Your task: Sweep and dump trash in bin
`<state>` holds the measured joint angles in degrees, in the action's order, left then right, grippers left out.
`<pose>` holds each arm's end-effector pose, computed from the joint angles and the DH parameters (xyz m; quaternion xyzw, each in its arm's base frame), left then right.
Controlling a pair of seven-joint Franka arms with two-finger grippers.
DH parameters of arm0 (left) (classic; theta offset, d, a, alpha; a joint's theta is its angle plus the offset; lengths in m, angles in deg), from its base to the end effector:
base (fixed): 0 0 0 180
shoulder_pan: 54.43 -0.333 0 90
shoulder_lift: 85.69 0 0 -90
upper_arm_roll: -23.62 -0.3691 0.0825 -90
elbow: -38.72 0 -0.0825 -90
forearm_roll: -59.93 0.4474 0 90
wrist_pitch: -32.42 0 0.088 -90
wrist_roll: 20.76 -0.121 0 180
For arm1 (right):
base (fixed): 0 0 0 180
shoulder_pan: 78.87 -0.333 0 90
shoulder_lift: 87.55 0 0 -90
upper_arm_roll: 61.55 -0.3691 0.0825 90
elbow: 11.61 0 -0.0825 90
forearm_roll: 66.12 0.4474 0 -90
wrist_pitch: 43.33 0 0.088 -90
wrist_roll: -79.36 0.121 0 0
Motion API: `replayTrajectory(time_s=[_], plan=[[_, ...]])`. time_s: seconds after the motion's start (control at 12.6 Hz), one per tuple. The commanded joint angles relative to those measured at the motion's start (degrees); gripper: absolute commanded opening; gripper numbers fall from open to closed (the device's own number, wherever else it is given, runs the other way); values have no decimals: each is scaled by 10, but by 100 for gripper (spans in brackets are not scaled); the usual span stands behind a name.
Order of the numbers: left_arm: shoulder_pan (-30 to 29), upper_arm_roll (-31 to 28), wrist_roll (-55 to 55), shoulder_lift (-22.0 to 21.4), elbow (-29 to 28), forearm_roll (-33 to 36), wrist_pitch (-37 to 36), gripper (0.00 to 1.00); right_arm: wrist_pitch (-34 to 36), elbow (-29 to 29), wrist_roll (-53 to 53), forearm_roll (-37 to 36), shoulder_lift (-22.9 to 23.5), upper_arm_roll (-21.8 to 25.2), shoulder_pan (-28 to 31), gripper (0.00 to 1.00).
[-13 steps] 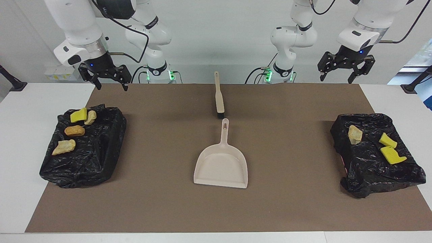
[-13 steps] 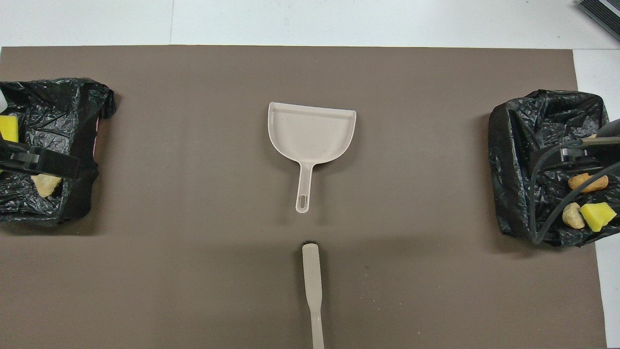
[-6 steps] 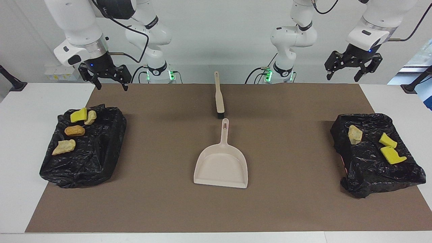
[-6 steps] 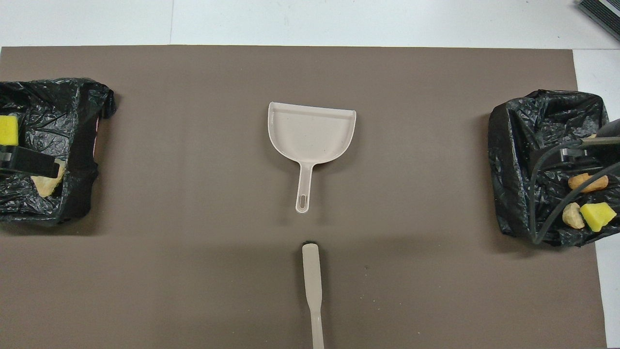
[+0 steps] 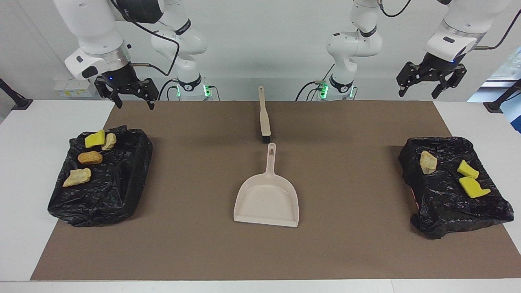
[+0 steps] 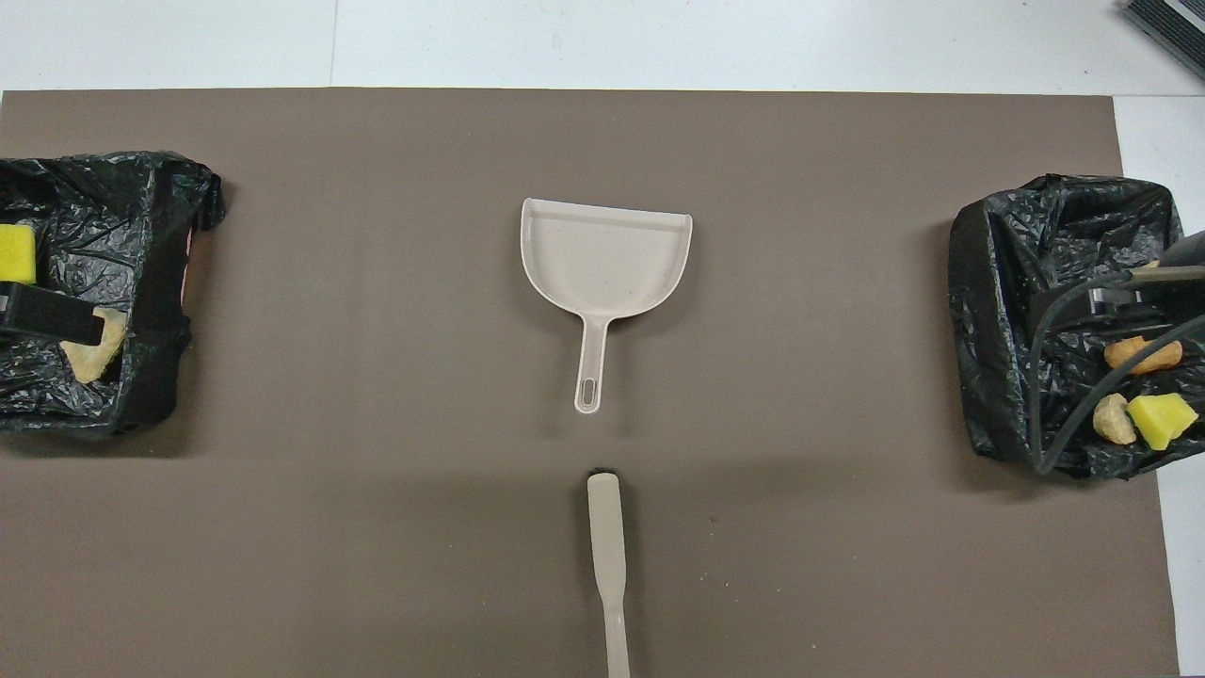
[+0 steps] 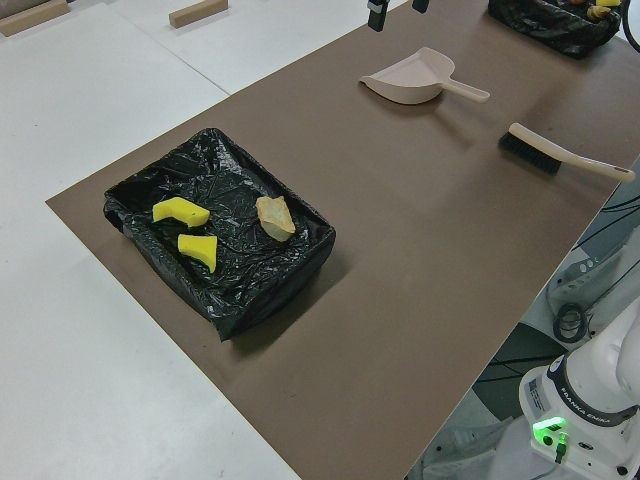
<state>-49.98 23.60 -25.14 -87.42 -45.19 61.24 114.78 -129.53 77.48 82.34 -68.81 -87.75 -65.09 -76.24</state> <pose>0.5902 -0.0427 0.7263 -0.9971 0.0753 -0.0016 0.0113 0.6092 0.0038 0.6687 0.9993 -0.0191 -0.0227 0.0243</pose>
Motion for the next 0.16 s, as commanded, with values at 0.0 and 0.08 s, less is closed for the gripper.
replayTrajectory(time_s=[0.0,0.08], plan=[[-6,3,-8,-16,-21,3,8,100,-7,6,6,10,-4,-2,6,100],[-6,3,-8,-16,-21,3,8,100,-7,6,7,10,-4,-2,6,100]])
